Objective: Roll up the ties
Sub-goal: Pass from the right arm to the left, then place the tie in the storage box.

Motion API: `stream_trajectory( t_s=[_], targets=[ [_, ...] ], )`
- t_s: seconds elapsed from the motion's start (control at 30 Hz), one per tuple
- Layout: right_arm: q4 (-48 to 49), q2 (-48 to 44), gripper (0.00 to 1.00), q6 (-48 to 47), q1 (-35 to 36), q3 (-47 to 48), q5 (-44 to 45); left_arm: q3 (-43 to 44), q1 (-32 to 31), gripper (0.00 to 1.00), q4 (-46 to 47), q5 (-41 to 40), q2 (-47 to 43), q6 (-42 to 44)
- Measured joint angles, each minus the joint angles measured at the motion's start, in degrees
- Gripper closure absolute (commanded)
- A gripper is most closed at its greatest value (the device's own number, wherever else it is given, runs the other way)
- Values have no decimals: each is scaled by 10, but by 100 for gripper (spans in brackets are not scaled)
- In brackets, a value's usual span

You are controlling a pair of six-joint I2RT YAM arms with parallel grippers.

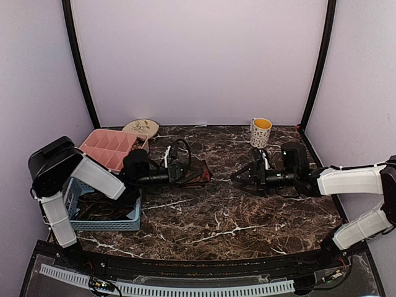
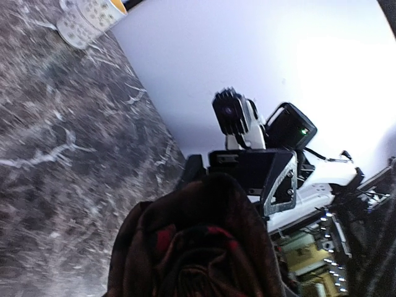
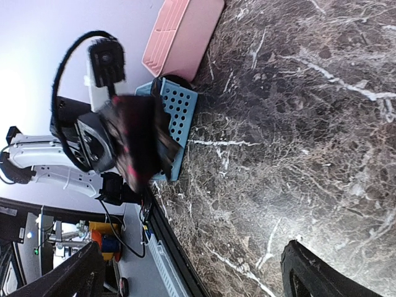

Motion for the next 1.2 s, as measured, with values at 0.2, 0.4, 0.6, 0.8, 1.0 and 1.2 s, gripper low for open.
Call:
stream_trajectory(
  t_s=[0.2,0.4,0.6,0.8,1.0,1.2],
  targets=[
    [-52,-9,2,-28,-11,2,9,87,111,67,-384,-16,-156,163],
    [-74,-8,3,-39,-12,12,8,286,229,68,-756,-100,-170,346],
    [-76,-3,3,-42,-12,18,4,414,292,70,-967,-175,-131,465],
    [-68,6,3,-38,-12,18,-5,432,333,72,-1088,-256,-87,533],
    [-53,23,3,-30,-12,18,-16,432,386,73,-1135,-282,-76,553],
    [-48,32,3,-31,-12,18,-16,402,402,72,-1120,-289,-97,530]
  ],
)
